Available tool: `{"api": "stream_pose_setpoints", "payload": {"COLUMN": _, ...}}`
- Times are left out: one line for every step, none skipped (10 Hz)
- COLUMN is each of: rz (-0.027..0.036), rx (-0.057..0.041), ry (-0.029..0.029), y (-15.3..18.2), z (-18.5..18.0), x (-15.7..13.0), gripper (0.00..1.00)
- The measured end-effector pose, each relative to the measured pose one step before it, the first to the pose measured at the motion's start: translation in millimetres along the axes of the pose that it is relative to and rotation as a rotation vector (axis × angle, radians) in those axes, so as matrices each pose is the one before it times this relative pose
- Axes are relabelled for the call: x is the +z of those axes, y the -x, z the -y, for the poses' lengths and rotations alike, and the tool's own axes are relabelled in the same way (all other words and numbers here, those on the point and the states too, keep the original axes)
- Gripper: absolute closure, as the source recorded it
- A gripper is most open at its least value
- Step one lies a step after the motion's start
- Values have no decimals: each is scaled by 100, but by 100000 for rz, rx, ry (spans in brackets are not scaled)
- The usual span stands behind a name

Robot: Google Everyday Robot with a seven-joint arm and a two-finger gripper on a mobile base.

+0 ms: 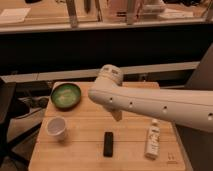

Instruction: Place the ceramic cup in the ceramic bowl

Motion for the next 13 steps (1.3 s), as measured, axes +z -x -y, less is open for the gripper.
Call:
{"api": "stream_pose_setpoints", "payload": {"rz": 462, "rx": -2775, "ry": -1031, "y": 1307, "z": 398, "x": -133, "gripper": 20}}
{"api": "stream_pose_setpoints", "payload": {"rz": 468, "rx": -2228, "ry": -1093, "y": 1471, "z": 642, "x": -93, "gripper": 20}}
{"api": "stream_pose_setpoints", "payload": {"rz": 505, "rx": -2813, "ry": -1278, "y": 1340, "z": 566, "x": -103, "gripper": 20}}
{"api": "stream_pose_setpoints", "payload": {"rz": 218, "rx": -1854, "ry": -737, "y": 648, "z": 176, "x": 16, "gripper": 20}}
{"api": "stream_pose_setpoints", "payload": {"rz": 386, "rx": -1484, "ry": -441, "y": 349, "z": 134, "x": 23, "gripper": 20}}
{"api": "stream_pose_setpoints", "payload": {"rz": 743, "rx": -1192, "ry": -293, "y": 152, "z": -51, "x": 185, "gripper": 20}}
{"api": "stream_pose_setpoints", "payload": {"rz": 635, "rx": -1033, "ry": -282, "y": 134, "z": -188, "x": 359, "gripper": 20}}
{"api": "stream_pose_setpoints", "payload": {"rz": 914, "rx": -1679, "ry": -625, "y": 721, "z": 48, "x": 453, "gripper": 20}}
{"api": "stream_pose_setpoints", "payload": {"rz": 1274, "rx": -1372, "ry": -945, "y": 1095, "z": 170, "x": 566, "gripper": 20}}
{"api": "stream_pose_setpoints", "payload": {"rz": 325, "rx": -668, "ry": -218, "y": 251, "z": -124, "x": 343, "gripper": 20}}
{"api": "stream_pose_setpoints", "payload": {"rz": 644, "rx": -605, "ry": -451, "y": 259, "z": -16, "x": 192, "gripper": 20}}
{"api": "stream_pose_setpoints", "payload": {"rz": 908, "rx": -1877, "ry": -683, "y": 482, "z": 218, "x": 42, "gripper": 20}}
{"api": "stream_pose_setpoints", "payload": {"rz": 848, "rx": -1506, "ry": -642, "y": 502, "z": 173, "x": 376, "gripper": 20}}
